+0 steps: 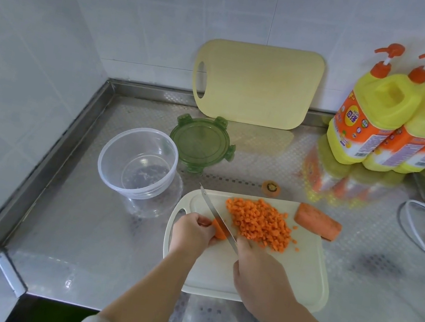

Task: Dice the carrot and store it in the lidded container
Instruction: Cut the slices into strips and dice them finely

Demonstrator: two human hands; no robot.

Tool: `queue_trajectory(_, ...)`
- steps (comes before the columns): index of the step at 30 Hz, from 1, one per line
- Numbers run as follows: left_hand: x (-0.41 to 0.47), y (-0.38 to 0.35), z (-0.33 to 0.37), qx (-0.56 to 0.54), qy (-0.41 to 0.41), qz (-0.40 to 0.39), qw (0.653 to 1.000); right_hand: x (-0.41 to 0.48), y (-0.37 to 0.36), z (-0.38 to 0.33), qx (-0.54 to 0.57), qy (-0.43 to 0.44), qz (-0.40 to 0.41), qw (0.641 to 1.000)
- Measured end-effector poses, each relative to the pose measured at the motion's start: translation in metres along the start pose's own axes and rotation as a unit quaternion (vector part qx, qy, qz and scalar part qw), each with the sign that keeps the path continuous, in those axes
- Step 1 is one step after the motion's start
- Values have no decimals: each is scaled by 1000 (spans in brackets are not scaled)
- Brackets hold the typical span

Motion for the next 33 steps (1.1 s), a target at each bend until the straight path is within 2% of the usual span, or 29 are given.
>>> queue_trajectory(14, 13, 1, -4, -13, 27, -29, 999, 3, -10, -2, -47, -31, -48, 997)
queue_trajectory(24, 19, 1, -5, 9, 14, -31, 999, 10, -23, 5, -88, -52, -82, 991)
queue_trajectory(29, 17, 2, -5, 12, 5, -30, 999, 13, -23, 17, -40, -51, -77, 995)
queue_trajectory(33, 14, 4, -3, 20, -13, -31, 999, 11, -11, 15, -10, -45, -42, 998)
Point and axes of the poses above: each hand's wrist, its own x-axis towards the middle knuckle, its own y-axis out of the back of the hand, z = x × y, the point moved 6 cm from there along x, towards the middle knuckle, and after that the axes turned 5 degrees about y, right-handed, at the moved point
